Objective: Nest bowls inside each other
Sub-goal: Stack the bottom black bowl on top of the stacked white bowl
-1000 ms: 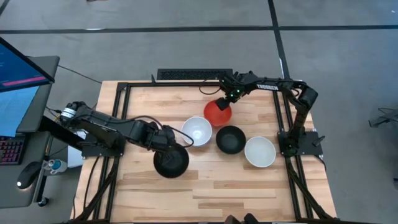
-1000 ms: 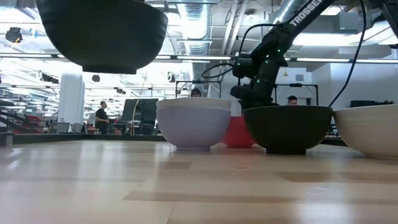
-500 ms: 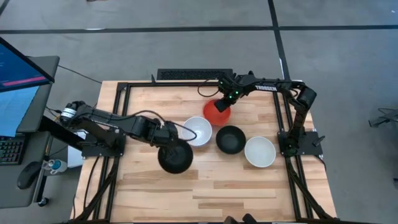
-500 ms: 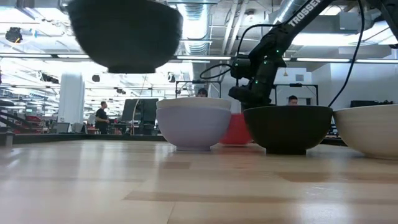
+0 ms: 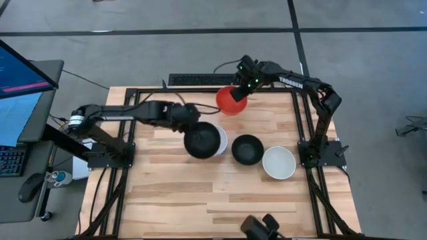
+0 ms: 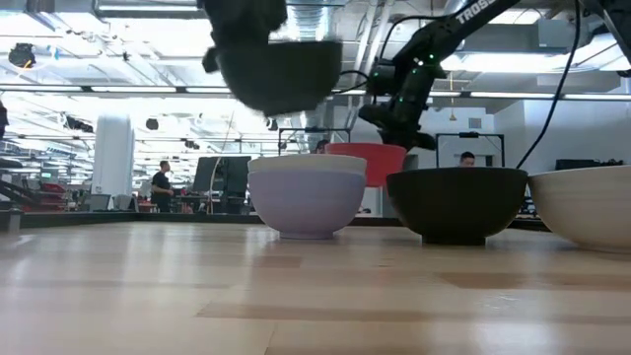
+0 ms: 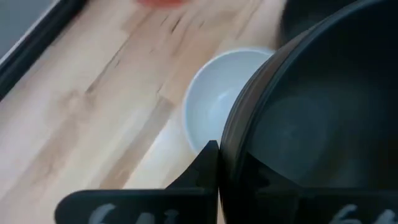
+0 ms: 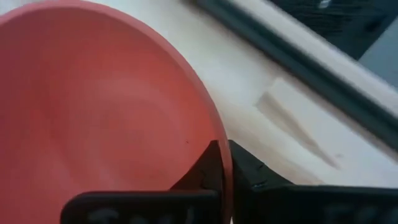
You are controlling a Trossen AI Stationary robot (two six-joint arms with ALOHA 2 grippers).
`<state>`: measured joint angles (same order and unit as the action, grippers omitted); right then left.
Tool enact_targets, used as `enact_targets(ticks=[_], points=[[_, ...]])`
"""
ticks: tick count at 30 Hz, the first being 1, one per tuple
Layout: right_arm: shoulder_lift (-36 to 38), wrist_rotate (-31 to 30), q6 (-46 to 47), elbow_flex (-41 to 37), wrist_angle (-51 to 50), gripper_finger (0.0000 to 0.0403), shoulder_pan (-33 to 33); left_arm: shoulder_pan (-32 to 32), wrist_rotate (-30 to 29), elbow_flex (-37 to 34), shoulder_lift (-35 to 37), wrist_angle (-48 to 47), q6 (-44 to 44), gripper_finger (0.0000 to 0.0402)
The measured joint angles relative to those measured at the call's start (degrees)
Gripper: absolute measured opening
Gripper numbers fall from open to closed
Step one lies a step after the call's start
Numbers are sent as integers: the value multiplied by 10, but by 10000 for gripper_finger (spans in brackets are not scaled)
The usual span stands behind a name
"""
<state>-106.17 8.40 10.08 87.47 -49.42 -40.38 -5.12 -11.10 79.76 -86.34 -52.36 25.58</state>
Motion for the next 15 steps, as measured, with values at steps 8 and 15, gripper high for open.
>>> enact_targets(ticks=[8,15], points=[[24,-10,-18,25,-11,13,-33,-27,45,44,-125,-4,-93,0],[37,-9,-34,25,-32,25,-56,-65,66,124,-187,12,-163,0]])
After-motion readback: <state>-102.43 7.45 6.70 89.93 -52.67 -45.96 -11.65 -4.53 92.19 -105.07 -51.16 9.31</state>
